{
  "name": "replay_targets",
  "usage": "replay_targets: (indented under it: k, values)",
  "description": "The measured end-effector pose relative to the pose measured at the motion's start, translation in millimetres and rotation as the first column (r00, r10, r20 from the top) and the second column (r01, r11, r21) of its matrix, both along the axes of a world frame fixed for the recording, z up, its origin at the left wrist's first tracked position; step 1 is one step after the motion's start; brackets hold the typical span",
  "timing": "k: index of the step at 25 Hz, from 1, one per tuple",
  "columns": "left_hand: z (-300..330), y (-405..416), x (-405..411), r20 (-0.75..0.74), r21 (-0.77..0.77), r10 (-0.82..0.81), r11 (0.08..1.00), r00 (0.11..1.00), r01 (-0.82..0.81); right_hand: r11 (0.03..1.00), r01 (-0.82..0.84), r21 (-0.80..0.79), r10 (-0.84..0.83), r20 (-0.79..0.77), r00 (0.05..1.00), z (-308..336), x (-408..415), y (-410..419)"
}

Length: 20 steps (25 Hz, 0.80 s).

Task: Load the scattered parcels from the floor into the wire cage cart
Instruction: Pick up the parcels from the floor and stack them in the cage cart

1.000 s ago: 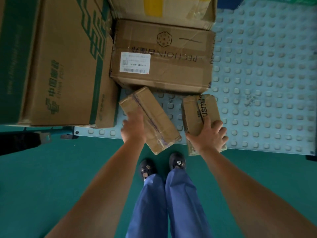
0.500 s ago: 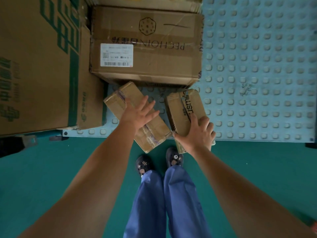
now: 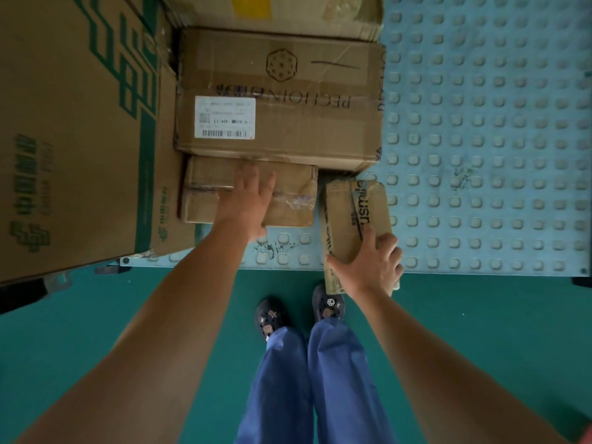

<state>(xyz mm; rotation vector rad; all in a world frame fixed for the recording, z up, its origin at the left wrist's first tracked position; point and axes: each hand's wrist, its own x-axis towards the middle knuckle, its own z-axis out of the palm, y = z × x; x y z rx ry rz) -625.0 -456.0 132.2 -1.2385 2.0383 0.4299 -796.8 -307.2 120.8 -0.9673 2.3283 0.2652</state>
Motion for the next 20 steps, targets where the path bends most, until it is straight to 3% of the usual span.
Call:
replay_targets:
  k: [11,16,20]
  values:
    - [-8.2,3.8,18.2,-0.003,-0.018,-0.030,0.999,1.000,0.030,0.997,0.073,-0.013,-0.073,0.028,0.997,-10.8,24.2,-13.9]
    - [1.0,0.9,23.5,-0.027,0.036,-0.013,0.999,1.000,0.014,0.985,0.061,0.162,-0.067,0.030,0.997,-1.6,24.8,1.0]
    - [9.0,13.0,25.6,-0.070,-0.053,-0.015,0.999,0.997,0.011,0.984,0.112,0.140,-0.117,0.026,0.993,8.9,20.4,-8.5]
